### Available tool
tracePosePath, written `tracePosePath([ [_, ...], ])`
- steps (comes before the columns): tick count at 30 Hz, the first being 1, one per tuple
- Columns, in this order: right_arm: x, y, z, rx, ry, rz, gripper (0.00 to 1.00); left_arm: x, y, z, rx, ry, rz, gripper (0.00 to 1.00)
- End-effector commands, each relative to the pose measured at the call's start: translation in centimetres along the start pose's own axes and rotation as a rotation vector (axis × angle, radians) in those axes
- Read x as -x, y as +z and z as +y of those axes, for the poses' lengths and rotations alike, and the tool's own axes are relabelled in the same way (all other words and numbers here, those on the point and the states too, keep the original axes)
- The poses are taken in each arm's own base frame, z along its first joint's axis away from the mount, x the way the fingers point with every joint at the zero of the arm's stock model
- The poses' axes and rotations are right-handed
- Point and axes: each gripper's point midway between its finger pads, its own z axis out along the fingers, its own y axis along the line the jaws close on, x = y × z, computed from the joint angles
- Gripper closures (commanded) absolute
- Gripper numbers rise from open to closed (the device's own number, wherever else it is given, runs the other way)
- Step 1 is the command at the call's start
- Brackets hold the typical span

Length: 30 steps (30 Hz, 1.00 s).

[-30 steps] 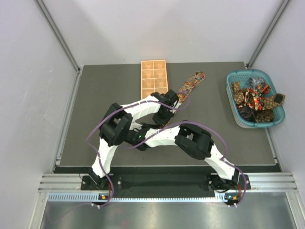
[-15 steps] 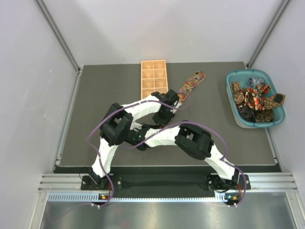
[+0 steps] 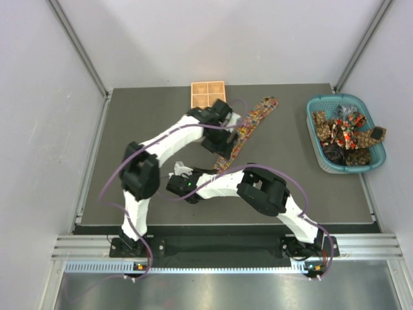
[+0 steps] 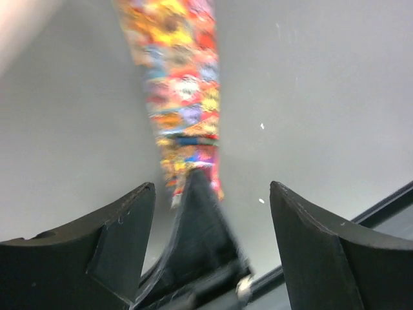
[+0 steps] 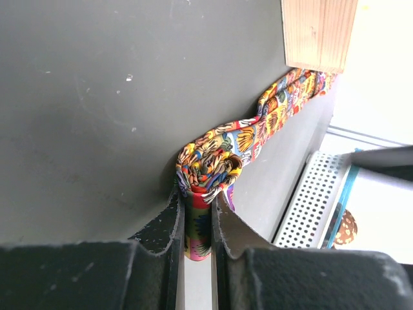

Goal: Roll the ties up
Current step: Roll the tie

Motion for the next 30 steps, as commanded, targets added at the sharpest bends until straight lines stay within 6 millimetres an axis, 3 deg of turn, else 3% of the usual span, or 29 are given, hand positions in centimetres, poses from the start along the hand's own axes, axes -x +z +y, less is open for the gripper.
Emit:
tracePosePath([
  [1,0.5,-0.4,1.5,0.134,0.04,-0.025,1.0,4.3,-8.4,2.8,-0.005,-0.129,-0.314,0.23],
  [2,0.6,-0.5,1.5,0.14,0.043,-0.03,1.0,4.1,-8.8,3.6,-0.002,-0.182,-0.34,0.23],
  [3,0.8,-0.7,1.4,0.156,0.048,-0.041,1.0,2.4,-9.3,5.2,-0.006,-0.24,-0.356,0.21],
  [4,1.1,-0.8,1.3,0.166,0.058,-0.049,1.0,3.3,-10.0,5.9,-0.026,-0.28,-0.434,0.21],
  [5,1.3,-1.0,1.7,0.194,0.063,-0.059,1.0,1.3,-8.8,6.7,-0.039,-0.33,-0.408,0.2],
  [6,1.4,-1.3,1.5,0.207,0.066,-0.069,1.0,1.1,-10.6,8.5,-0.033,-0.38,-0.475,0.19],
  [7,1.6,-1.3,1.6,0.224,0.08,-0.081,1.0,1.4,-11.2,9.0,-0.055,-0.41,-0.527,0.18],
  [8,1.8,-1.6,2.0,0.267,0.089,-0.093,1.0,-0.1,-10.4,9.7,-0.044,-0.447,-0.516,0.18],
  [9,1.9,-1.9,1.7,0.287,0.105,-0.106,1.0,-0.5,-11.6,10.6,-0.021,-0.47,-0.56,0.18],
  [11,2.4,-2.6,2.2,0.363,0.142,-0.132,1.0,-1.8,-11.2,11.6,0.027,-0.515,-0.576,0.18],
  [12,2.4,-2.7,1.7,0.392,0.18,-0.137,1.0,-2.0,-12.0,11.8,0.039,-0.525,-0.608,0.17],
  [14,2.9,-3.4,2.1,0.48,0.223,-0.166,1.0,-3.2,-11.3,12.2,0.043,-0.572,-0.629,0.17],
  [16,3.0,-3.7,1.5,0.539,0.28,-0.19,1.0,-3.7,-12.0,12.7,0.04,-0.613,-0.677,0.16],
  [17,3.1,-4.2,1.9,0.596,0.294,-0.203,1.0,-4.7,-11.1,12.8,0.032,-0.63,-0.664,0.16],
  [19,3.1,-4.3,1.4,0.647,0.337,-0.216,1.0,-4.9,-11.5,13.2,0.022,-0.657,-0.702,0.16],
  [23,3.1,-4.9,1.8,0.838,0.397,-0.234,1.0,-6.9,-9.9,13.5,0.006,-0.714,-0.713,0.16],
  [30,2.8,-4.4,1.5,1.09,0.524,-0.23,1.0,-8.2,-7.7,13.2,-0.042,-0.761,-0.722,0.15],
])
